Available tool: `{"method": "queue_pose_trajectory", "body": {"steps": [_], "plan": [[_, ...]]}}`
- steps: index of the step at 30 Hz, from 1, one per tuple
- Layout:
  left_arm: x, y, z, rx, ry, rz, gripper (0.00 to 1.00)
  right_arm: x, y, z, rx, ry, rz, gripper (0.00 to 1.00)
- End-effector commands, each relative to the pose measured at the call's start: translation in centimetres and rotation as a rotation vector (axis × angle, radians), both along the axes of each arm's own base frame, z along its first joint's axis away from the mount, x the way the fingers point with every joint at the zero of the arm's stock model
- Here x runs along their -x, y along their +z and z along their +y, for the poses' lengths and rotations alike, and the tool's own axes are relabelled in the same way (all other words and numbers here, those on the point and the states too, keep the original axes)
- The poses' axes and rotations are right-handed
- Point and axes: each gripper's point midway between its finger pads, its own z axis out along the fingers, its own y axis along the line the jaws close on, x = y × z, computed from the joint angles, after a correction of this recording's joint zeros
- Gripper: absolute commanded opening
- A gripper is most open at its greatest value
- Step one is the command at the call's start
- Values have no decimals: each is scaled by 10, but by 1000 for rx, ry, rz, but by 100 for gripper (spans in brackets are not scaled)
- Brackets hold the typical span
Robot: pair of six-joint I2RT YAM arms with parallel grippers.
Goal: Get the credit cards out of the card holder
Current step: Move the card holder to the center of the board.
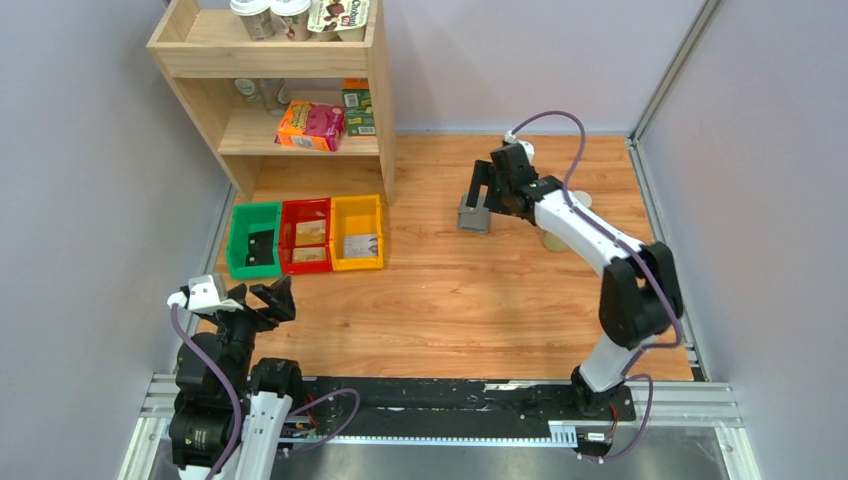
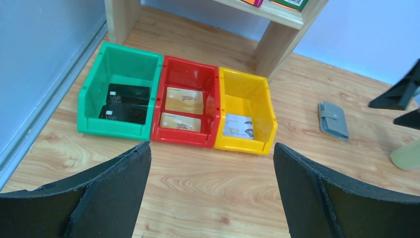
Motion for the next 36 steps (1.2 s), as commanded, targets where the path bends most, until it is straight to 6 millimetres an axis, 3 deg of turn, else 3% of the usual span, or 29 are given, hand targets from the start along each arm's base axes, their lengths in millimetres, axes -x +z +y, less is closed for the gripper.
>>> {"method": "queue_pose_trajectory", "body": {"steps": [1,9,18,22,26,32,36], "plan": [[8,6,2,19,12,-45,100,-37,-17,6,20,-107,4,100],[8,7,1,22,9,-48,99,-56,-74,12,60,-133,102,91],[8,6,0,21,1,-45,95,-44,-122,17,15,-86,209,80],[7,7,-2,18,-9,-49,94,-36,-140,17,12,-57,254,71],[6,8,-8,12,-43,-56,94,-28,-149,19,-9,-14,265,61],[4,9,-13,-4,-75,-65,93,-11,-151,18,-18,30,280,31],[-2,14,-34,-16,-199,-91,93,8,-148,20,-52,61,299,19]]}}
